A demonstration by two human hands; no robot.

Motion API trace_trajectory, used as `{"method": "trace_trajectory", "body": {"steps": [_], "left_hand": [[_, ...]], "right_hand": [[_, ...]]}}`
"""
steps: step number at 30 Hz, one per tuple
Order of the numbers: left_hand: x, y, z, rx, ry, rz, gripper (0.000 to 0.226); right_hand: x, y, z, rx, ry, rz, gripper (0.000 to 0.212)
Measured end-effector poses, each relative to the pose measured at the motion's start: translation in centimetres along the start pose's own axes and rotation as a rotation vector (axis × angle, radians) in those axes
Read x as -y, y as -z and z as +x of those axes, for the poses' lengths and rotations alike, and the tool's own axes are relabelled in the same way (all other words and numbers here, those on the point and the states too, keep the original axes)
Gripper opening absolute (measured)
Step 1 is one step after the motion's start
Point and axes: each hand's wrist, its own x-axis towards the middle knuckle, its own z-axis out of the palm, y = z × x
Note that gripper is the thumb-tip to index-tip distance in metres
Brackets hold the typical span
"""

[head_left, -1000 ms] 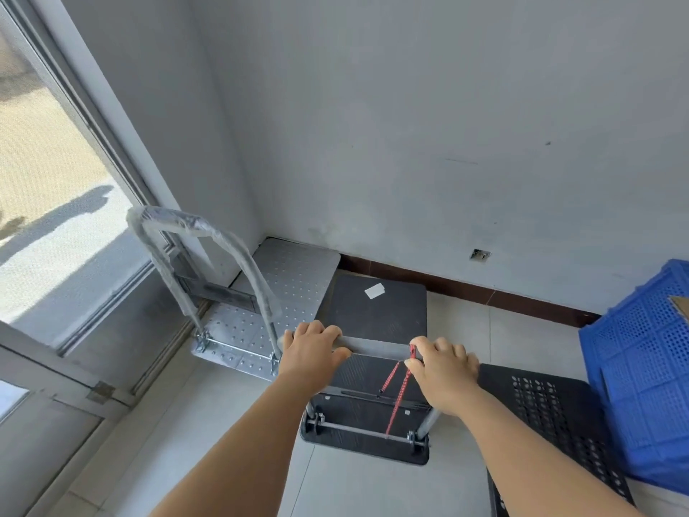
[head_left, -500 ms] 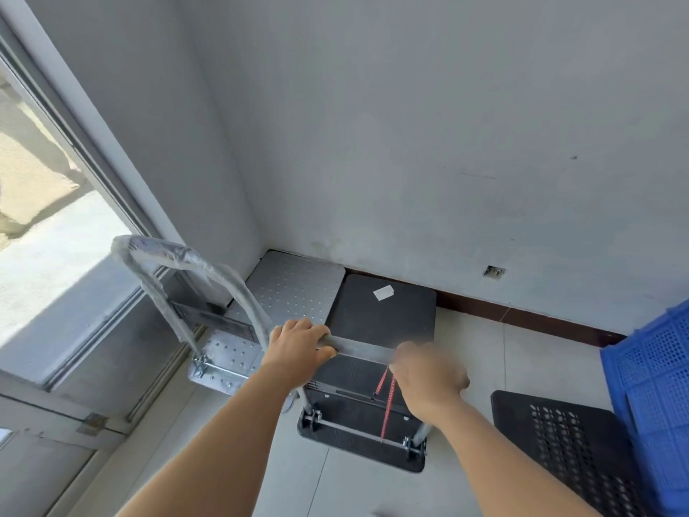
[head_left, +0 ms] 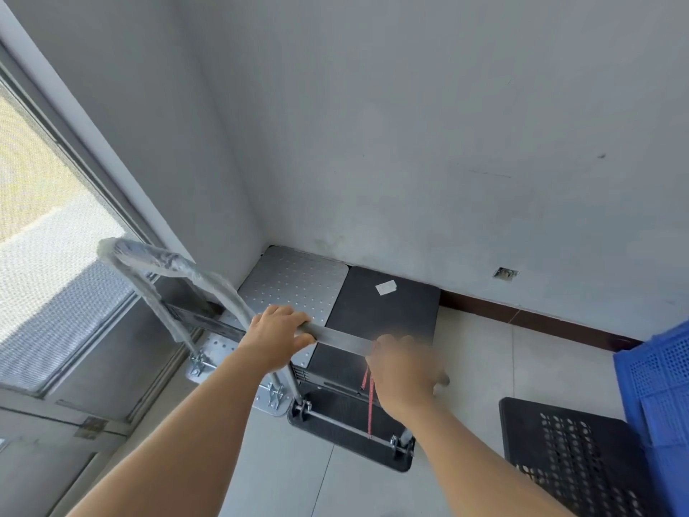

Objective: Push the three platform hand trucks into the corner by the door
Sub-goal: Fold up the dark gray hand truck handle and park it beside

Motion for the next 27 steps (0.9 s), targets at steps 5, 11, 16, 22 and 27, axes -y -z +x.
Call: {"method": "trace_trajectory", "body": {"steps": [5, 11, 16, 22, 27], "left_hand": [[0.0, -0.2, 0.2, -0.019, 0.003, -0.025, 0.040], [-0.4, -0.7, -1.0, -0.091, 0.027, -0.068, 0.048], [-1.7, -1.5, -4.1, -0.120, 0.049, -0.064, 0.068], [-4.5, -1.6, -8.8, -0.193, 0.035, -0.146, 0.071], [-8.1, -2.4, -13.1, -0.238, -0.026, -0.247, 0.068]], "right_hand": [[-0.1, 0.1, 0.3, 0.005, 0.003, -0.006, 0.028], [0.3, 0.0, -0.4, 0.013, 0.006, -0.023, 0.028], [0.1, 0.6, -1.8, 0.065, 0.026, -0.020, 0.043], [-0.5, 1.9, -5.8, -0.038, 0.071, 0.041, 0.062], [-2.2, 3.1, -11.3, -0.125, 0.031, 0.076, 0.062]]}}
